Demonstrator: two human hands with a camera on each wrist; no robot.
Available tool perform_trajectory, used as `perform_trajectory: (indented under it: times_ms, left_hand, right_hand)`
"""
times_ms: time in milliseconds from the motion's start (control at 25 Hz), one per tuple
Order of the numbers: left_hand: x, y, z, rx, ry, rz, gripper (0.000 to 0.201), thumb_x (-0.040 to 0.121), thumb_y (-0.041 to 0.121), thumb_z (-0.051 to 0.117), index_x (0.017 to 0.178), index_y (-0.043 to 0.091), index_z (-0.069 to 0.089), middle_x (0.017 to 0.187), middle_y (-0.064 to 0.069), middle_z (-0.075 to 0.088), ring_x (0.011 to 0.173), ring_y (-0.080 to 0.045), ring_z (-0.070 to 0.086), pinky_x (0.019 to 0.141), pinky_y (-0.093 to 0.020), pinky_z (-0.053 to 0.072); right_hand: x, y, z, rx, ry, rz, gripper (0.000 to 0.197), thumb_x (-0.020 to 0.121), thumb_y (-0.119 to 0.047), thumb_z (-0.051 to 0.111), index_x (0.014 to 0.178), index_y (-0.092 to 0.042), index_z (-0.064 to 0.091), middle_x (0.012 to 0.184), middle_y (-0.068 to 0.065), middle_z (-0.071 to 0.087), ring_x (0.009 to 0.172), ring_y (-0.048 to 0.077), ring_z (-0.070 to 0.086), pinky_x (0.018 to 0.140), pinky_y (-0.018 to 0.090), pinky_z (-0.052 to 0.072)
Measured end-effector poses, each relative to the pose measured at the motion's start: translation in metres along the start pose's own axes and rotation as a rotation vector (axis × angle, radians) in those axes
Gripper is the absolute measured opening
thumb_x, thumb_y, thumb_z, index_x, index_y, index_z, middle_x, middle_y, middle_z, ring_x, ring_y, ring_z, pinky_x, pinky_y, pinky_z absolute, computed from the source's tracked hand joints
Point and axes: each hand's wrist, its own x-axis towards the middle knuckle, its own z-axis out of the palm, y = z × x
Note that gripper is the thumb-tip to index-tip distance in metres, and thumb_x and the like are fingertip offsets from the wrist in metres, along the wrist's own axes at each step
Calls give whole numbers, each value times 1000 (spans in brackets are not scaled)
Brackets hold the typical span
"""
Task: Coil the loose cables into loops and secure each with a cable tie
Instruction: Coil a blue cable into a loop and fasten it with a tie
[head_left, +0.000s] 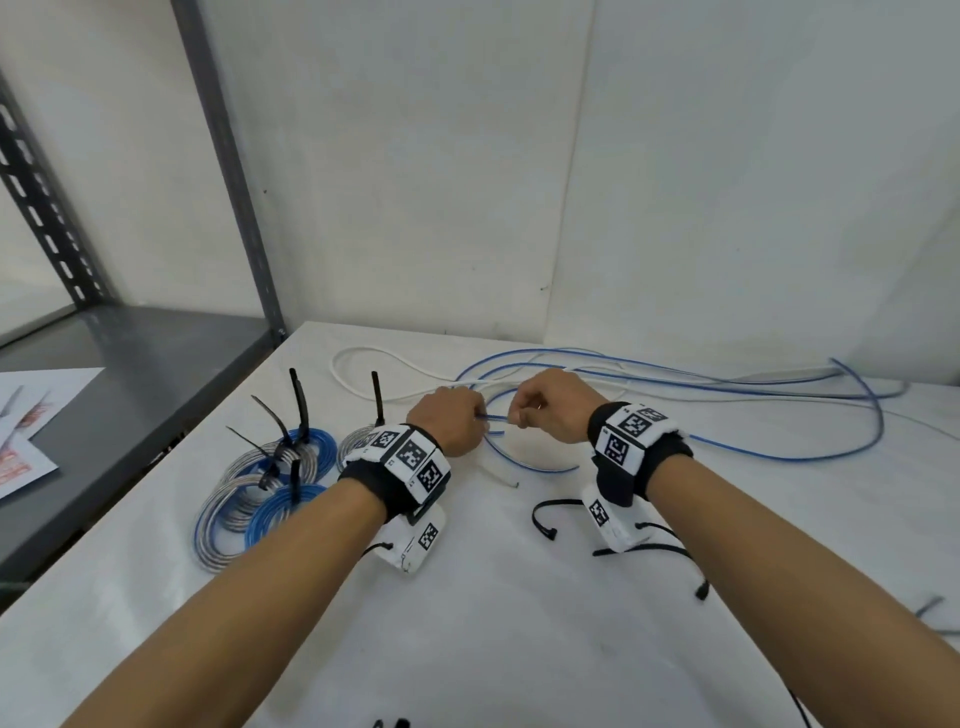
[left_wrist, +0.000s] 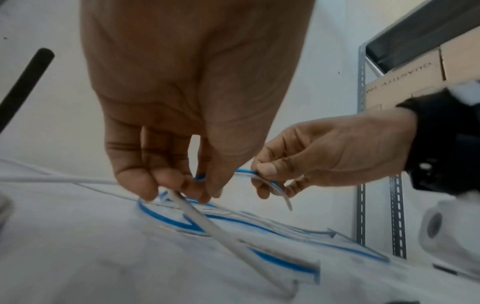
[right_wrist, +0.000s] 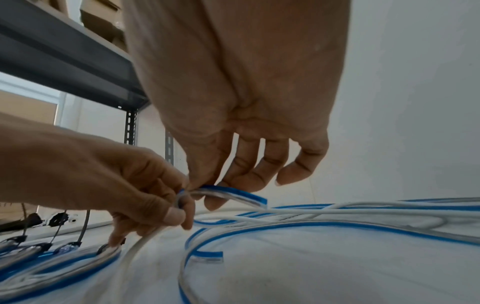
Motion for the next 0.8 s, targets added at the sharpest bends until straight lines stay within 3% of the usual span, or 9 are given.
perform_trajectory:
  times_ms: [160,240,320,400,520,600,680,720,800]
  left_hand:
    - [0,4,-15,-321,192,32,29,92,7,53,112,15,73,112,-10,72,107,-28,64,88,-28,46]
    - [-7,14,-26,-548,316,46,23,92,13,59,105,15,77,95,-6,76,91,-22,71,84,-29,56]
    - [-13,25,-37,-735,381,99,12,92,14,67,97,13,77,86,-6,74,77,-22,74,74,-36,63]
    - [-18,36,-50,-807,353,200,6,91,6,70,97,7,72,87,-10,73,72,-25,76,72,-43,64]
    - [-28,44,-72,-811,312,403,19,90,5,73,107,8,63,90,-10,75,80,-21,77,79,-37,62]
    - [-36,47,-86,-841,251,517,31,92,5,71,122,10,63,92,-9,77,92,-18,76,85,-28,57]
    - [-39,48,-96,-812,205,588,35,95,5,68,130,10,65,95,-11,77,98,-18,74,88,-21,52]
    - [-40,49,-98,-787,186,604,34,96,5,67,130,11,66,96,-11,77,100,-19,73,91,-21,52]
    - [-41,50,-98,-810,145,616,32,98,5,63,129,12,67,96,-9,75,99,-17,71,96,-29,54]
  right_hand:
    - [-8,4,2,177,68,-36,11,92,-15,71,81,-18,73,73,-5,70,68,9,60,74,23,50]
    - [-14,4,6,241,44,-47,11,91,-10,71,82,-15,74,71,1,71,63,12,57,69,19,50]
    - [-17,1,12,268,28,-65,11,90,-8,71,81,-15,74,78,12,74,63,13,59,72,26,53]
    - [-13,6,13,278,114,-19,9,89,-13,73,81,-16,72,81,12,75,64,15,63,74,33,56]
    - [-5,23,6,356,507,205,26,85,-30,80,92,-19,58,84,5,70,76,27,71,80,44,58]
    - [-5,36,-5,444,665,317,59,81,-38,83,125,-20,47,88,2,67,84,29,72,87,45,57]
    - [-5,45,-14,516,690,290,89,84,-34,82,154,-28,27,87,1,68,81,25,72,87,36,55]
    - [-5,51,-16,516,702,246,89,86,-30,80,157,-31,25,86,2,69,79,24,72,86,33,54]
    - [-3,63,-14,424,672,198,62,91,-26,74,147,-28,47,87,2,67,85,23,68,88,33,52]
